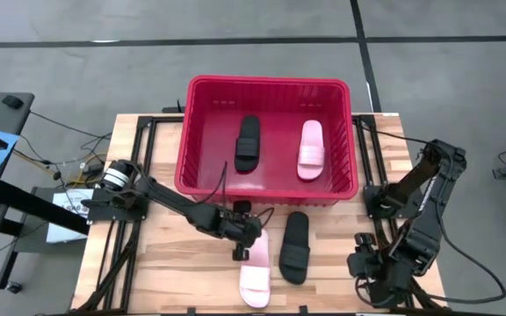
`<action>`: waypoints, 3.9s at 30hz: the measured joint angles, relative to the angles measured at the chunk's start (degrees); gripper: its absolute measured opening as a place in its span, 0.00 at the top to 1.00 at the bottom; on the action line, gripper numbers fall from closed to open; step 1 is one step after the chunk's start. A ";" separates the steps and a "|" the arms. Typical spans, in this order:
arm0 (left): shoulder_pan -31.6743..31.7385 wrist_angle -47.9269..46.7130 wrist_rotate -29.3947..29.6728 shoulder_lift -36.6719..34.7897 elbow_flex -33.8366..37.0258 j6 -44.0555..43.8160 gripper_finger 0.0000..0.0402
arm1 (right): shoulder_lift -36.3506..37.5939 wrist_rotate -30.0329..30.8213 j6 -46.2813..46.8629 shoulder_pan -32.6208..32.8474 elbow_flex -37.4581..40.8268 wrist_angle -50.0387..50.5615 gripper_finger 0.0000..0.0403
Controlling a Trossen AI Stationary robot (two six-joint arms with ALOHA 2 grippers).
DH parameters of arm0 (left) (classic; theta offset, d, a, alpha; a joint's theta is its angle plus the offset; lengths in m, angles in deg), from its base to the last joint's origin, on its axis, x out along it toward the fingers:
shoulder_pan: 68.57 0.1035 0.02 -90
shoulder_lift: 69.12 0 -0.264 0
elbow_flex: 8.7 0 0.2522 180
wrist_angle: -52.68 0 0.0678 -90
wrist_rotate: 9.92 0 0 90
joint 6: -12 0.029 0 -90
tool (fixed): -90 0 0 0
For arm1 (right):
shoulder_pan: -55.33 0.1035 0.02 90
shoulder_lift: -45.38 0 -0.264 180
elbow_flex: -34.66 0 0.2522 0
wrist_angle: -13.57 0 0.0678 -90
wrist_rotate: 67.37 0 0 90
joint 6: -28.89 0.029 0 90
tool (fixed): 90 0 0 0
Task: Pick and place slides into bin
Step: Put the pink slide into the red container
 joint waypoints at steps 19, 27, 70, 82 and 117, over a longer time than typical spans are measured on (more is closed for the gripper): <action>1.04 -0.72 -0.76 3.98 -0.03 -0.44 0.61 | -0.01 -0.74 1.41 -0.07 0.03 0.20 0.38; 1.45 -0.91 -1.94 4.29 -0.07 -2.45 0.94 | -0.01 -0.73 1.39 -0.34 0.03 0.21 0.38; -2.19 -29.10 6.21 4.05 -25.99 -6.84 1.00 | -0.01 2.34 -14.21 -2.97 0.01 -9.40 0.38; -3.01 -30.00 6.69 3.96 -26.67 -10.23 1.00 | -0.77 3.78 -27.26 -8.13 -0.01 -13.37 0.38; -6.58 -46.57 17.72 3.52 -45.57 -12.00 1.00 | -0.77 6.66 -42.32 -15.28 0.01 -18.10 0.38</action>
